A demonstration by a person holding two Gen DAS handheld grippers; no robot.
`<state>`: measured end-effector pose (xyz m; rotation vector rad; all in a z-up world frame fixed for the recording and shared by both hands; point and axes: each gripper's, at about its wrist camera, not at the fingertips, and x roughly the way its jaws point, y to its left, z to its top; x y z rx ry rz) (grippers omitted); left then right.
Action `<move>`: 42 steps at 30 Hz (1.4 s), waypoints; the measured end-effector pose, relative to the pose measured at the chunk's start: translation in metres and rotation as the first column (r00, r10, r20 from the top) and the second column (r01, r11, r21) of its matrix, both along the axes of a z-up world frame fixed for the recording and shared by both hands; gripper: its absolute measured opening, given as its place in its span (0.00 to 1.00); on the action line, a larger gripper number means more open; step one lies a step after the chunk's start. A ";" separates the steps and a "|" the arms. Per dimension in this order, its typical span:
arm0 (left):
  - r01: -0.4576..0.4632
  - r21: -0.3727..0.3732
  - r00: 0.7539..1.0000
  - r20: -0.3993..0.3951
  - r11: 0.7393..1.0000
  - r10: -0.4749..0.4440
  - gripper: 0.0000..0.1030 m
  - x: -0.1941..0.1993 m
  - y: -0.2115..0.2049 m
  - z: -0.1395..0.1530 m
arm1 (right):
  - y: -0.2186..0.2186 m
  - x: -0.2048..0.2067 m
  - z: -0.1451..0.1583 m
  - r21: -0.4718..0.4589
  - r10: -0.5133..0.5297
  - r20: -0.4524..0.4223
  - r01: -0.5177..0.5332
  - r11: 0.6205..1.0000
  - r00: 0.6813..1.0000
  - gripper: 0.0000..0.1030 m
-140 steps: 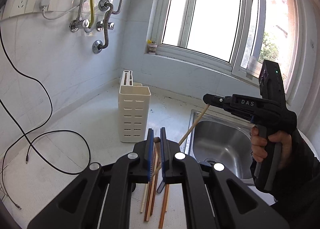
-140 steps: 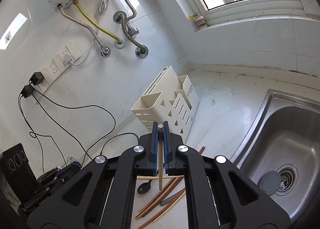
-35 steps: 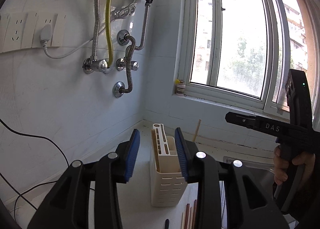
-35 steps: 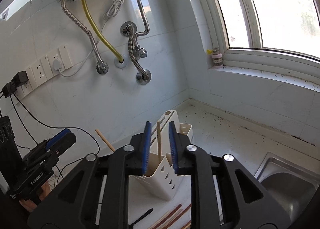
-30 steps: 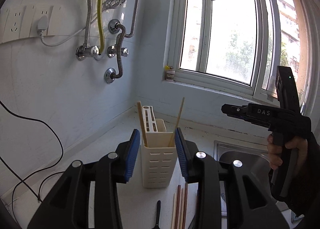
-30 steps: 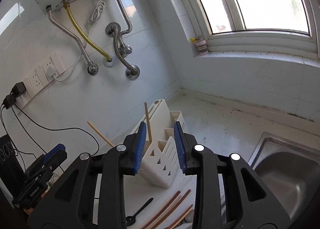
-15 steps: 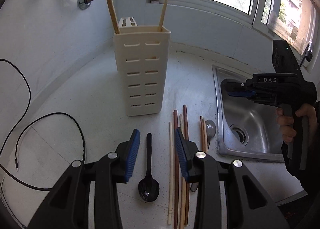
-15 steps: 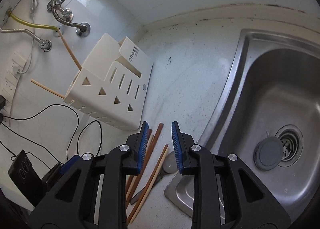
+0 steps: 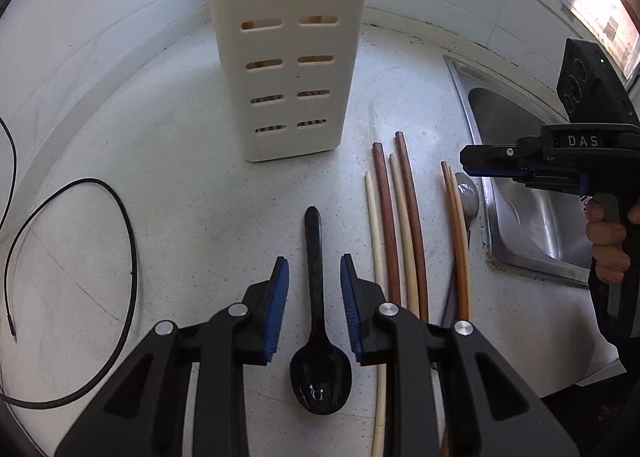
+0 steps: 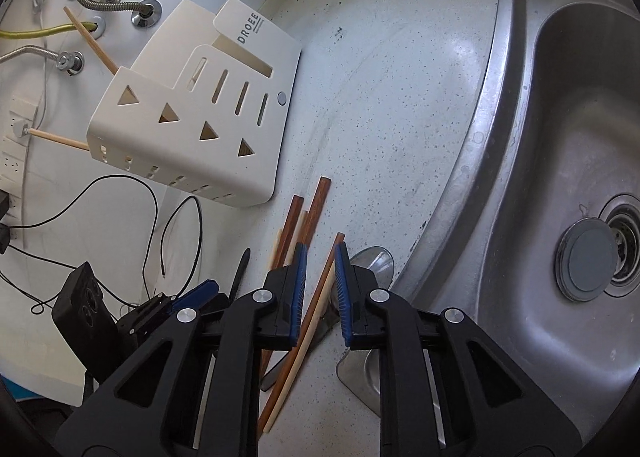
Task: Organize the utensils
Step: 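Grasp the black spoon by its handle with the left gripper while the right grasps a chopstick, then carry the black spoon and chopstick upright over the holder and lower them in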
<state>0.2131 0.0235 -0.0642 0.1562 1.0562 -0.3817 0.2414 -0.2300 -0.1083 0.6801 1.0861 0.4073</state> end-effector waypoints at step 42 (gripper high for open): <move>-0.014 0.047 0.999 -0.038 0.999 0.016 0.11 0.016 -0.008 -0.010 | 0.007 0.010 -0.012 0.008 -0.009 -0.092 0.010 1.000 0.996 0.06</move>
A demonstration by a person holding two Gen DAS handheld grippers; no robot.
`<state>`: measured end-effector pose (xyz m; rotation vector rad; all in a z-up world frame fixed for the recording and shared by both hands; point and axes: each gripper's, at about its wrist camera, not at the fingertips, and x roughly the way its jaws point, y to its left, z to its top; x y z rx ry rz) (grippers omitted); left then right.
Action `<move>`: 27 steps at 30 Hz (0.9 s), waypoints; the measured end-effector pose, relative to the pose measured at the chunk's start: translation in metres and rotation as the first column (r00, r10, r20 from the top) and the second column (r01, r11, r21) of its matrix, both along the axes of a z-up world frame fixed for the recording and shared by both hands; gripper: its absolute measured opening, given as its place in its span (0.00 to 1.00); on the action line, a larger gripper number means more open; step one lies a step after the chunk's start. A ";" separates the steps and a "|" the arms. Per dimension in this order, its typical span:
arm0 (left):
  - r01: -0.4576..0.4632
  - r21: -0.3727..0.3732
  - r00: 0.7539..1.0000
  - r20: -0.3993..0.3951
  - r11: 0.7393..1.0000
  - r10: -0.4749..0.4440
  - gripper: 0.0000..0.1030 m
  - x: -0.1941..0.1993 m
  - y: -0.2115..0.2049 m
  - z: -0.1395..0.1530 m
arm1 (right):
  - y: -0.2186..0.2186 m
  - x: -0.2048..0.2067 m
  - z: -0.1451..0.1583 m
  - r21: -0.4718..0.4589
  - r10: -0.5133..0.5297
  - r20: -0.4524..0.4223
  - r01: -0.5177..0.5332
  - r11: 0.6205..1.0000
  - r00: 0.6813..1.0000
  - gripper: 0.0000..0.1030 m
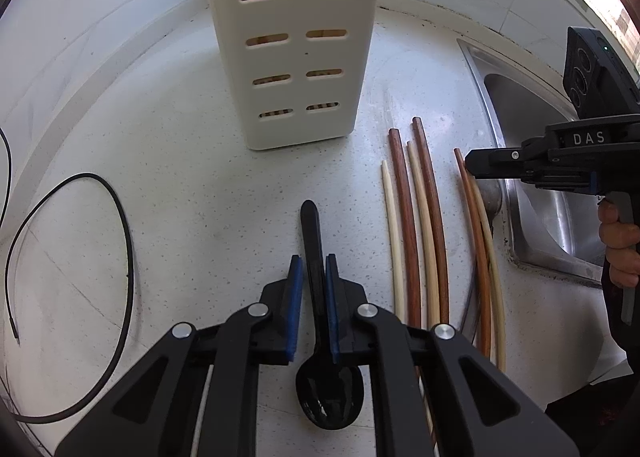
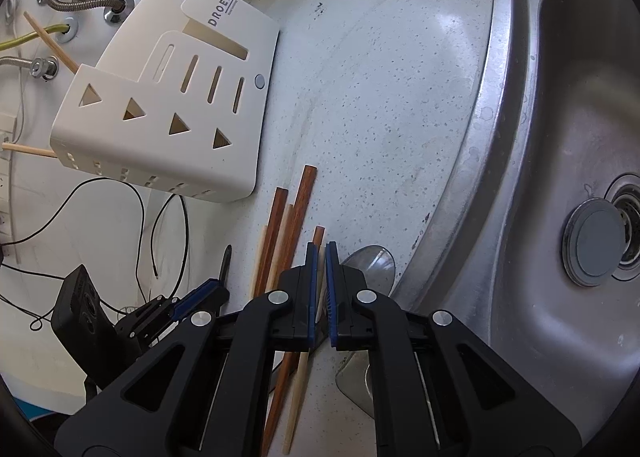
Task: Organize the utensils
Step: 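Carry the black spoon and chopstick upright over the holder and lower them in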
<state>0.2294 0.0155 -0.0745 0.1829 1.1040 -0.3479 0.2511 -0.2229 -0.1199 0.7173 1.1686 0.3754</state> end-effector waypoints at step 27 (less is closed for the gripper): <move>-0.115 -0.216 0.973 0.170 0.970 0.154 0.07 -0.032 0.041 0.049 | 0.003 -0.028 0.084 -0.021 0.020 0.304 -0.014 1.000 0.952 0.04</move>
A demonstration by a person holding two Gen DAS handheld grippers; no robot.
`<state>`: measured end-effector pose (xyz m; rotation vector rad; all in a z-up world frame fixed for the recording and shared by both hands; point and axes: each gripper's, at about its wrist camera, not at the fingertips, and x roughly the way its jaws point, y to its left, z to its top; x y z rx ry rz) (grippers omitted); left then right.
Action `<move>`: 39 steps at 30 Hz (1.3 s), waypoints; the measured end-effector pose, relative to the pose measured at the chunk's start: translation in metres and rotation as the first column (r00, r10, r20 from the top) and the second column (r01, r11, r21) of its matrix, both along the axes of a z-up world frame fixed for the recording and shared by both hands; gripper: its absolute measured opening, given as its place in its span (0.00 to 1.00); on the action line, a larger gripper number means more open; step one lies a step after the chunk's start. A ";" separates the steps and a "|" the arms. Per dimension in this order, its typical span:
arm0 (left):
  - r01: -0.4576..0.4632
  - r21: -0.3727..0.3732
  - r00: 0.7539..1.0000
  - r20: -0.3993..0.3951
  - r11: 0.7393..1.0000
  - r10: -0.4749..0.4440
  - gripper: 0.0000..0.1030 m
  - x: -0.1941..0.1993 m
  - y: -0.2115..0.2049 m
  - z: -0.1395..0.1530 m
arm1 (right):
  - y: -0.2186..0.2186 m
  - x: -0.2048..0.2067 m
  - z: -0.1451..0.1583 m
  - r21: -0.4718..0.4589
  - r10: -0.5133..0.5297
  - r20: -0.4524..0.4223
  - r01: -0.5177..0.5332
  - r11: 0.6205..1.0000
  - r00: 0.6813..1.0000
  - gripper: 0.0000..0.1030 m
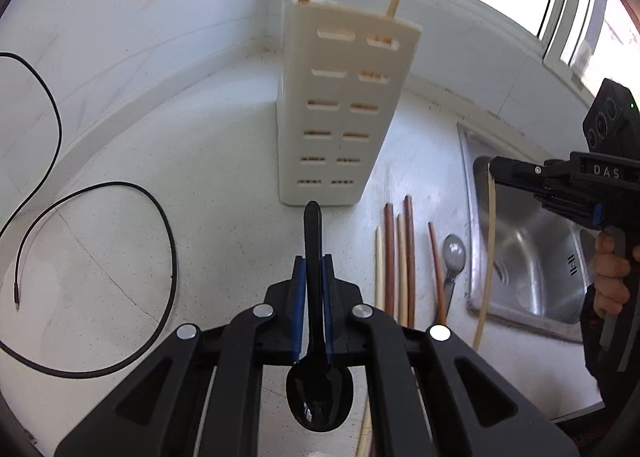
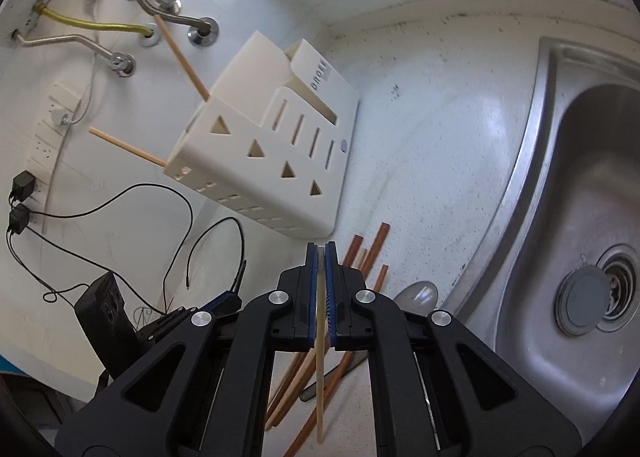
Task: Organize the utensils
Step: 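Carry the black spoon and chopstick upright over the holder and lower them in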
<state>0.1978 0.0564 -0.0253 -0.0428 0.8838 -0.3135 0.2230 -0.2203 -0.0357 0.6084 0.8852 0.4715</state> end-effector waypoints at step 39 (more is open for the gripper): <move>0.009 -0.343 0.840 0.513 0.939 0.179 0.07 0.017 -0.007 0.139 | 0.035 -0.011 0.217 -0.242 0.169 0.552 -0.037 0.969 0.816 0.04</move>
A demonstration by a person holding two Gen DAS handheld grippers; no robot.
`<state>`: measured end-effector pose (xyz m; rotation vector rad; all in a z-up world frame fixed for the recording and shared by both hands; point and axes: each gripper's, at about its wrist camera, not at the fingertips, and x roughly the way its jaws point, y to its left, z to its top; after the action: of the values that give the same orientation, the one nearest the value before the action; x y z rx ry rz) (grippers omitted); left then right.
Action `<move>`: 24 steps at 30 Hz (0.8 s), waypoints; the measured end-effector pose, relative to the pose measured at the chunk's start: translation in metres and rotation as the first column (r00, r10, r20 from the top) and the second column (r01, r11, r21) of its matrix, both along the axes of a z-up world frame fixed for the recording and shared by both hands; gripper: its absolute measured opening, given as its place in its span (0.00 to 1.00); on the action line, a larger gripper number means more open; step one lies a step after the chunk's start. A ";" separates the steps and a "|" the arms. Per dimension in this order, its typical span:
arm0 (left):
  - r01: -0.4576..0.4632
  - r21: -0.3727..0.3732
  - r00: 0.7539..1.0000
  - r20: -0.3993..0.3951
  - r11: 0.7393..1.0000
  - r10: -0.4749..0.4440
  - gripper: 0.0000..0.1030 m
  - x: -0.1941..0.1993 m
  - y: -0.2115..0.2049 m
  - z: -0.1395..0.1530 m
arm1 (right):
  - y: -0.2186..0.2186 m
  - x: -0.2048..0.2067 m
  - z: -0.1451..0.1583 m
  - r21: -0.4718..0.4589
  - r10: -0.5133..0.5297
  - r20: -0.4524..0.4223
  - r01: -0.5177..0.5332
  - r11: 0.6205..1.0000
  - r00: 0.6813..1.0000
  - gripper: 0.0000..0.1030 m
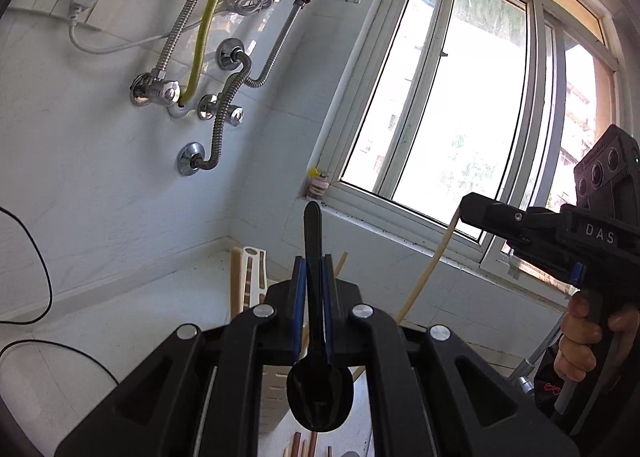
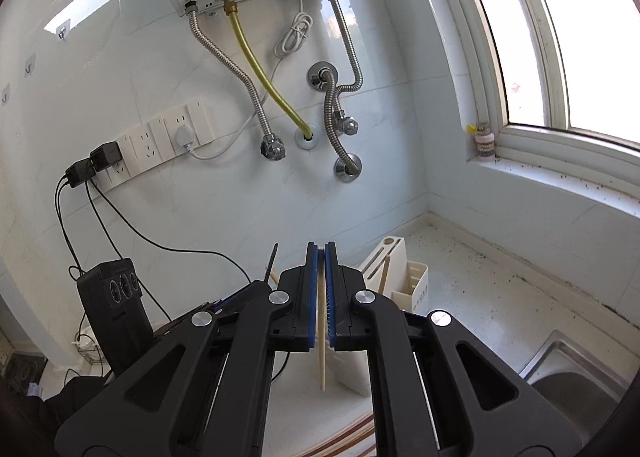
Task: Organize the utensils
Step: 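Carry the black spoon and chopstick upright over the holder and lower them in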
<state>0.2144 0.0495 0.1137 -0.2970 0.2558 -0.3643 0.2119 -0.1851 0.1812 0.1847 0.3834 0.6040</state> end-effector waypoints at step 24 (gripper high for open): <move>-0.235 0.141 0.940 0.286 0.962 0.187 0.08 0.033 -0.034 -0.037 | -0.004 0.070 0.020 0.054 -0.026 0.035 0.024 0.998 0.999 0.04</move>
<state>0.2469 0.0155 0.0766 -0.0986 -0.0156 -0.1641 0.2816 -0.1896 0.2016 0.2293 0.3306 0.5923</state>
